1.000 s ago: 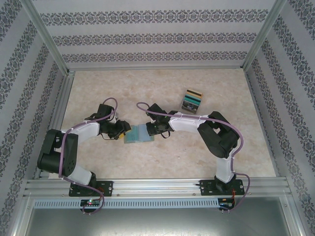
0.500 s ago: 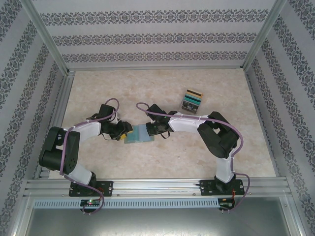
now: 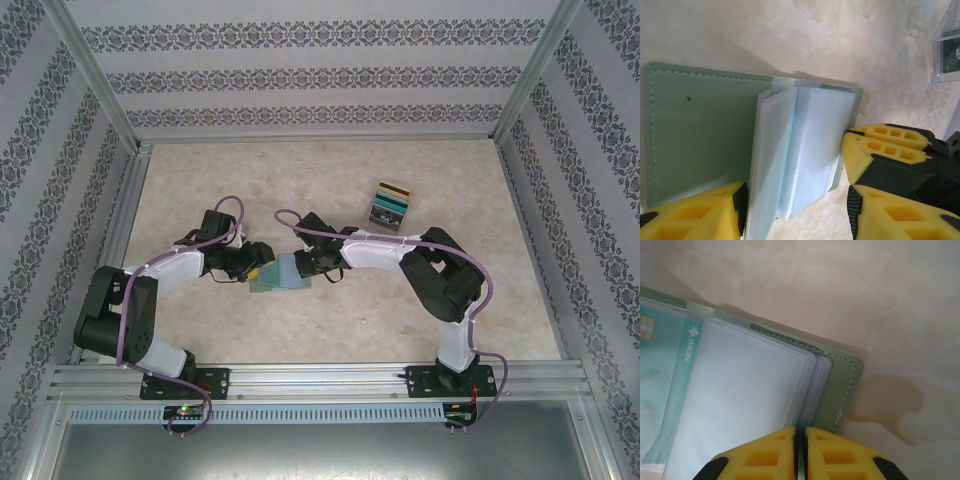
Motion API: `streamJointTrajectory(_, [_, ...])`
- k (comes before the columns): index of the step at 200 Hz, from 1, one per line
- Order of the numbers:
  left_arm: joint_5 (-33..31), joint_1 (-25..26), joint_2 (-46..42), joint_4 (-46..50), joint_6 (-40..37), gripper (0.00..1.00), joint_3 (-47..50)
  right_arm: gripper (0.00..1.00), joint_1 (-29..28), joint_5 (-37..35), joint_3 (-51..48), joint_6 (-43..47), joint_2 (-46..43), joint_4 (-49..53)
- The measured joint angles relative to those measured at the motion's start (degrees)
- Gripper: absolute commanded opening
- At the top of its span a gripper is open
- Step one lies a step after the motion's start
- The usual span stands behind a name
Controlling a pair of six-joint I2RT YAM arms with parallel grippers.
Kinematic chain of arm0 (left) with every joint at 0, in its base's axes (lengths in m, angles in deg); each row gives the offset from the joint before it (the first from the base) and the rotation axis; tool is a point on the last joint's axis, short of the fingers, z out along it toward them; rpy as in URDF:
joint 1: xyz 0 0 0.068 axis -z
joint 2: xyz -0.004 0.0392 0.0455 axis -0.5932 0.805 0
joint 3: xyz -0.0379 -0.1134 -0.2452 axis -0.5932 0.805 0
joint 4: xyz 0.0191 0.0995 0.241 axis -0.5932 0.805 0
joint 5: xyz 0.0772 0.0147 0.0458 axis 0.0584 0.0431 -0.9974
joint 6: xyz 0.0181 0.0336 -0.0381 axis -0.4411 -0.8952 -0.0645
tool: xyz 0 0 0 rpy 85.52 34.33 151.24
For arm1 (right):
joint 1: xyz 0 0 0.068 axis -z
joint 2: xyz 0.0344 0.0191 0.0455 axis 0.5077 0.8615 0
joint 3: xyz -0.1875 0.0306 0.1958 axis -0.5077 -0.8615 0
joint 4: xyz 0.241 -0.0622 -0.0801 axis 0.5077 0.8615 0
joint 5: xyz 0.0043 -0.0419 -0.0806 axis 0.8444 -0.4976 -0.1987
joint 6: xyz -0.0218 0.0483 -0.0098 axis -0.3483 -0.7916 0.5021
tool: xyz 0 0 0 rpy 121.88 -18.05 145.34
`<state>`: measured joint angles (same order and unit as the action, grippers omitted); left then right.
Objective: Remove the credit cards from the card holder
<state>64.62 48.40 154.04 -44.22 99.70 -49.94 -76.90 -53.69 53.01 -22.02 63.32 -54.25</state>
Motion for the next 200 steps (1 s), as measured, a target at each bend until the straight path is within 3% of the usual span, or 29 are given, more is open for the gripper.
streamJointTrajectory(50, [-5.03,0.00,0.04,3.69,-0.37,0.57,0.00,0.15,0.00,0.13,0.00,-0.13,0.00,0.00])
streamJointTrajectory(200, [-7.85,0.07,0.00,4.59,-0.87,0.56,0.00,0.15,-1.01,-0.04,0.00,-0.39,0.13,-0.28])
